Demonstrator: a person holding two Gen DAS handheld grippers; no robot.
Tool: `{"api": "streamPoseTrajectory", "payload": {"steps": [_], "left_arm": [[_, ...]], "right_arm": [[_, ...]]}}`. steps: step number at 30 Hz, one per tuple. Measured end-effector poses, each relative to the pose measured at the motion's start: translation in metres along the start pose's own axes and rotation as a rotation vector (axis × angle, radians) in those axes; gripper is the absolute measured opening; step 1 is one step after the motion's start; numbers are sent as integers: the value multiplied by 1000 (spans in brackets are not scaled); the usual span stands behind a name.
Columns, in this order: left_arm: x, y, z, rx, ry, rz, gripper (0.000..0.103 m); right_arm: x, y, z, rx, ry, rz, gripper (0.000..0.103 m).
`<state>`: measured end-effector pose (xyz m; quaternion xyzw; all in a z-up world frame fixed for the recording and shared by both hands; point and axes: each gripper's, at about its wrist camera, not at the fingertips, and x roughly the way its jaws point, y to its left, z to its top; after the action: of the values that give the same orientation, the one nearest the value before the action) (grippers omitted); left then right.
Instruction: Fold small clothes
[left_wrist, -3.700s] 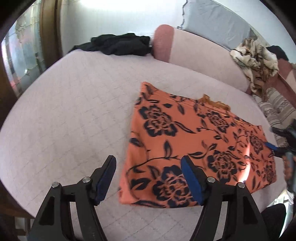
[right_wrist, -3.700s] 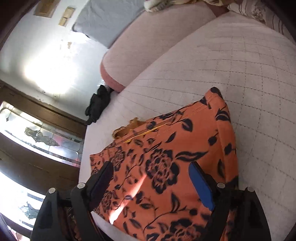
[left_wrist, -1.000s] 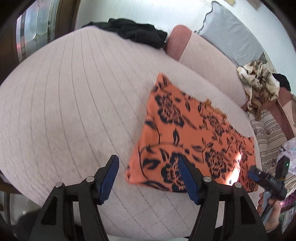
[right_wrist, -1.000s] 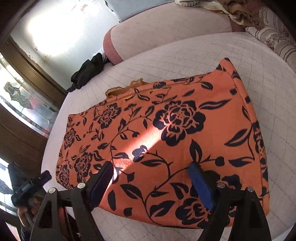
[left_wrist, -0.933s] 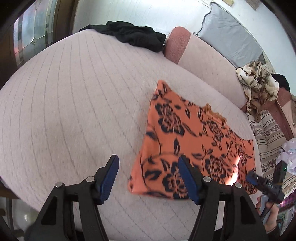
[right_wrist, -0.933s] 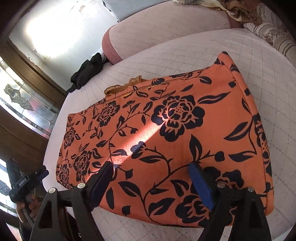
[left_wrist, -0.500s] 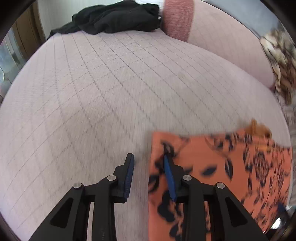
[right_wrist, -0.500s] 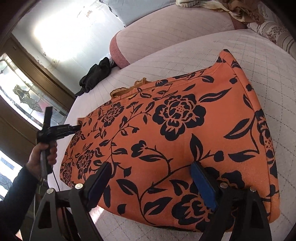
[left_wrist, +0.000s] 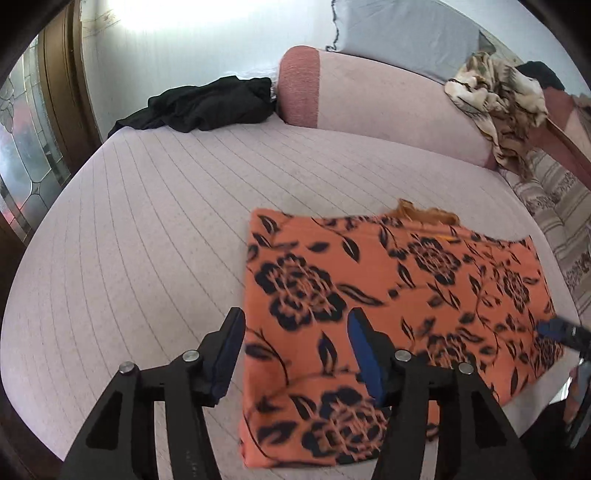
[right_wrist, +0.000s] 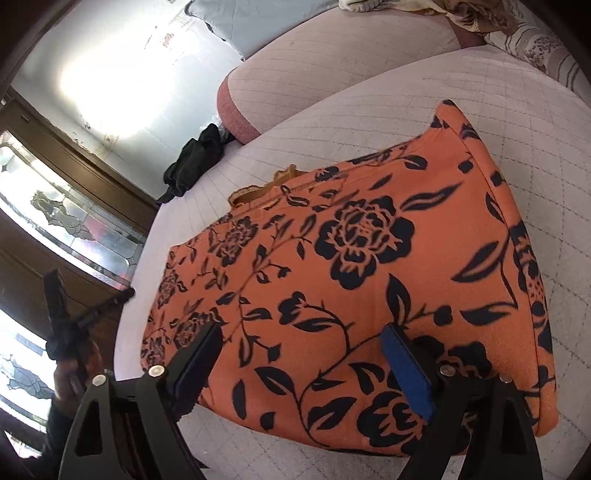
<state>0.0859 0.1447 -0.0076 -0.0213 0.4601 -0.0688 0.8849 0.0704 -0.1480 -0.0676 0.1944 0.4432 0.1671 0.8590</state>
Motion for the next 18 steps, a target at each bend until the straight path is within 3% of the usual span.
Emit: {"api": "streamPoseTrajectory", "payload": {"steps": [3,5,6,8,11,14,17,18], "left_arm": [[12,-12,-28,-23,46,-39,63],[34,-16,-44,-21,117,-12,63],[36,-20,-49,10,91,12,63],[32,-29,-50,71,65,44,66],[38,-24,-47,52,64,23,69],[41,-23,-47,49,51,19,73],[41,-24,-48,57,42,20,75],[42,-23,-47,52,44,16,75]], "right_arm": [[-5,-10,26,64,-13,57,90],[2,-39,43,151,-10,54,90],[7,-63,49,234,-3,4,89],[3,-89,55,393,-23,110,86],[-13,-68,82,262,-66,72,88],[1,-73,113,274,-59,127,88],[41,-113,139,310,5,-32,88],[46,-128,141,374,-10,-23,88]]}}
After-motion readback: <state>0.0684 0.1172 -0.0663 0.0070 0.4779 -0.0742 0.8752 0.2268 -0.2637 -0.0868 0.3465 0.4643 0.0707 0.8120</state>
